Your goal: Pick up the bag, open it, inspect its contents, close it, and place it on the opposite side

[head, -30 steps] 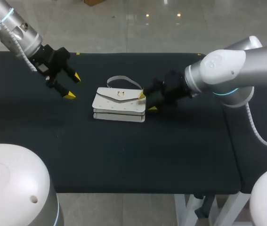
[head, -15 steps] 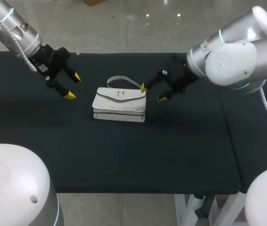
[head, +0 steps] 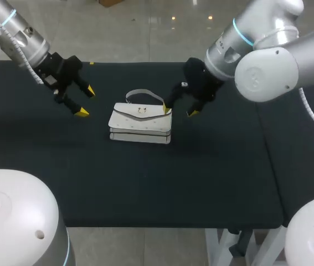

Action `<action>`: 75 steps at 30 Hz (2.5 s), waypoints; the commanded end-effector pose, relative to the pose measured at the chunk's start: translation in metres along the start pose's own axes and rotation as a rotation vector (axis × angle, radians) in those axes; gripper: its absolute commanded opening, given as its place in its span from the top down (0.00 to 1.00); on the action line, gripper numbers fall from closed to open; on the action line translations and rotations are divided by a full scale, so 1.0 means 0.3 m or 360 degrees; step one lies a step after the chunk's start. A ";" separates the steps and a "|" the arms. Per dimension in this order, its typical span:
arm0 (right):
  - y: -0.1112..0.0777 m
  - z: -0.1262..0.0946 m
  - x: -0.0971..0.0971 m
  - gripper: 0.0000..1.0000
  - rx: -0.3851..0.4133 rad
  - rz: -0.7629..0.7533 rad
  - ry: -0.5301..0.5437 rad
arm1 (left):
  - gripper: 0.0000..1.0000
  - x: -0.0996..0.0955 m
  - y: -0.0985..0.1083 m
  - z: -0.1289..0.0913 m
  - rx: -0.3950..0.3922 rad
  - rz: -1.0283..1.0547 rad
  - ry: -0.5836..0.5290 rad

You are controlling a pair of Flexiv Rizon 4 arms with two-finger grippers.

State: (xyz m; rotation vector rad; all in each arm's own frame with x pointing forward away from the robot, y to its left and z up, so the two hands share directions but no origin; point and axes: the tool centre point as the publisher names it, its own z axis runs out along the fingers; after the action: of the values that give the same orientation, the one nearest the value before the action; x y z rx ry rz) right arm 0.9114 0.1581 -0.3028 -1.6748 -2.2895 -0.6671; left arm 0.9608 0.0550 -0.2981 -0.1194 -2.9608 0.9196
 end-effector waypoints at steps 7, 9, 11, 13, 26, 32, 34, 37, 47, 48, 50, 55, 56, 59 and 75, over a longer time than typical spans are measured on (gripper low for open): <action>0.017 -0.001 0.037 0.00 -0.0061 -0.0239 -0.0121 | 0.00 -0.010 -0.018 0.017 -0.0014 0.0090 -0.0037; 0.023 -0.018 0.071 0.00 -0.0130 -0.0440 -0.0220 | 0.00 -0.013 -0.037 0.030 -0.0029 0.0175 -0.0060; 0.025 -0.037 0.096 0.00 -0.0175 -0.0581 -0.0300 | 0.00 -0.014 -0.054 0.035 -0.0006 0.0250 -0.0045; 0.020 -0.048 0.120 0.00 -0.0181 -0.0768 -0.0350 | 0.00 -0.017 -0.069 0.031 0.0008 0.0302 -0.0060; -0.085 -0.002 0.166 0.00 -0.0378 -0.1457 -0.0921 | 0.00 -0.038 -0.158 0.055 0.0047 0.0623 -0.0092; -0.083 0.029 0.158 0.00 -0.0306 -0.1465 -0.0931 | 0.00 -0.038 -0.158 0.055 0.0047 0.0623 -0.0092; -0.083 0.029 0.158 0.00 -0.0306 -0.1465 -0.0931 | 0.00 -0.038 -0.158 0.055 0.0047 0.0623 -0.0092; -0.083 0.029 0.158 0.00 -0.0306 -0.1465 -0.0931 | 0.00 -0.038 -0.158 0.055 0.0047 0.0623 -0.0092; -0.102 0.070 0.154 0.00 -0.0340 -0.1638 -0.1039 | 0.00 -0.053 -0.155 0.102 0.0105 0.0780 -0.0197; -0.108 0.082 0.150 0.00 -0.0348 -0.1670 -0.1086 | 0.00 -0.056 -0.156 0.109 0.0099 0.0822 -0.0219; -0.110 0.106 0.140 0.00 -0.0339 -0.1712 -0.1129 | 0.00 -0.063 -0.162 0.125 0.0115 0.0866 -0.0242; -0.111 0.147 0.129 0.00 -0.0376 -0.1842 -0.1218 | 0.00 -0.080 -0.200 0.160 0.0128 0.0986 -0.0253; -0.110 0.151 0.127 0.00 -0.0379 -0.1859 -0.1237 | 0.00 -0.082 -0.208 0.163 0.0134 0.1005 -0.0244; -0.105 0.167 0.126 0.00 -0.0384 -0.1914 -0.1298 | 0.00 -0.087 -0.231 0.171 0.0120 0.1055 -0.0261; -0.024 0.244 0.074 0.12 -0.0356 -0.2064 -0.1440 | 0.00 -0.142 -0.288 0.233 0.0096 0.1091 -0.0195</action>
State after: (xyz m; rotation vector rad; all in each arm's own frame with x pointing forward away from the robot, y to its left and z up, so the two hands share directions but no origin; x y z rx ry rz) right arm 0.8983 0.2072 -0.3491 -0.2067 -3.9598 -0.3054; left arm 0.9857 -0.0553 -0.3035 -1.1653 -3.0343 1.0868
